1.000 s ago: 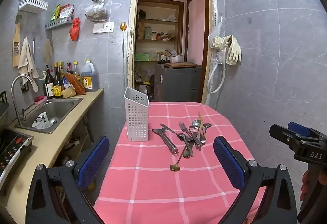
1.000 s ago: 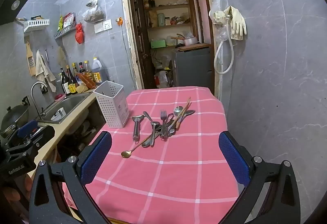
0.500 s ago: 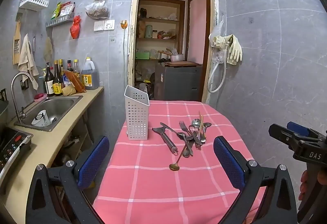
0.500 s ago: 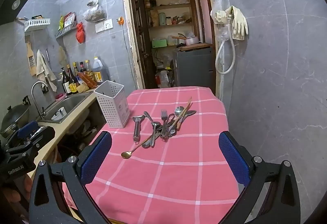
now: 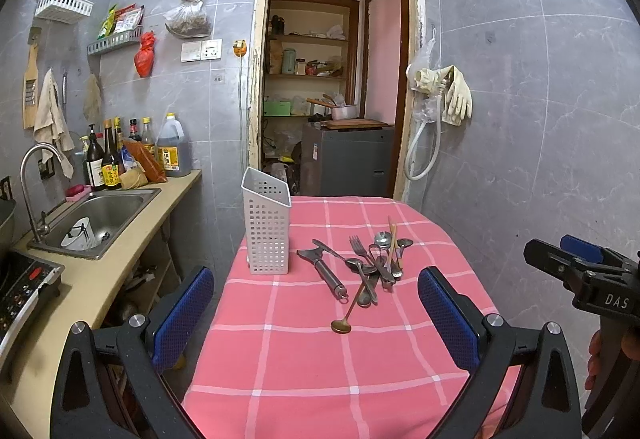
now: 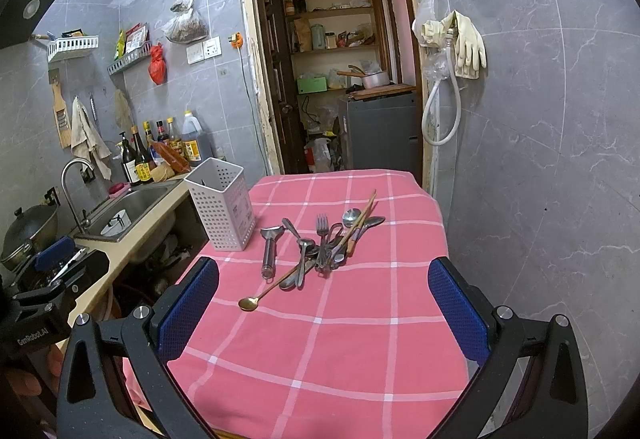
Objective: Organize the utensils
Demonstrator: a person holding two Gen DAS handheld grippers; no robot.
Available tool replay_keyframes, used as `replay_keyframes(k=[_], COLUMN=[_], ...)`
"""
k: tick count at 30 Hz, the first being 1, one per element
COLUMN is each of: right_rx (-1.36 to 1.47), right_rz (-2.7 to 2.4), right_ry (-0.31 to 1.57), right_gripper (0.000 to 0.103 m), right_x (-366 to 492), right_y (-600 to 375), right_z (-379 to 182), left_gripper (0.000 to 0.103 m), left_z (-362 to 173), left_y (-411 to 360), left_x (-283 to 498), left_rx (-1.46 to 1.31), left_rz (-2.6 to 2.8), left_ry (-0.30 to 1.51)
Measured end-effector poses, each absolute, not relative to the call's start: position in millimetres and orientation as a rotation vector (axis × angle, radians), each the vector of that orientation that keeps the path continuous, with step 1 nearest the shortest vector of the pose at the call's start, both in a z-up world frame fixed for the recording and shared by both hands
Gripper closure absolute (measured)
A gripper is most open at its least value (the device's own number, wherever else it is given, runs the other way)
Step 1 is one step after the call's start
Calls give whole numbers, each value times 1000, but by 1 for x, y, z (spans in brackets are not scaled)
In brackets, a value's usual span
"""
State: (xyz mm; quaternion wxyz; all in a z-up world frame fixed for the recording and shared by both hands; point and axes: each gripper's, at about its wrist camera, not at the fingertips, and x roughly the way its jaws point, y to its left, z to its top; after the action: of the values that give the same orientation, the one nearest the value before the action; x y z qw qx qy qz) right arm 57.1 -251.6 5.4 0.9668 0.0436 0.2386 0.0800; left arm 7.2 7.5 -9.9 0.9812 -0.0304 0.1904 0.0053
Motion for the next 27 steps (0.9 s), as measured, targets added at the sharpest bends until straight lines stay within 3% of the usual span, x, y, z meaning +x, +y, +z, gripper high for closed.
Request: replay_keyframes(k=[27], right_rx=[84], right_rz=[164], right_ry=[480], right_gripper=[1], right_x=[54], right_y=[-249], right_z=[9], left_gripper=[0], left_z=[-7], left_y=[2], left_x=[5], left_rx=[-61], left_rz=[10], left_ry=[384])
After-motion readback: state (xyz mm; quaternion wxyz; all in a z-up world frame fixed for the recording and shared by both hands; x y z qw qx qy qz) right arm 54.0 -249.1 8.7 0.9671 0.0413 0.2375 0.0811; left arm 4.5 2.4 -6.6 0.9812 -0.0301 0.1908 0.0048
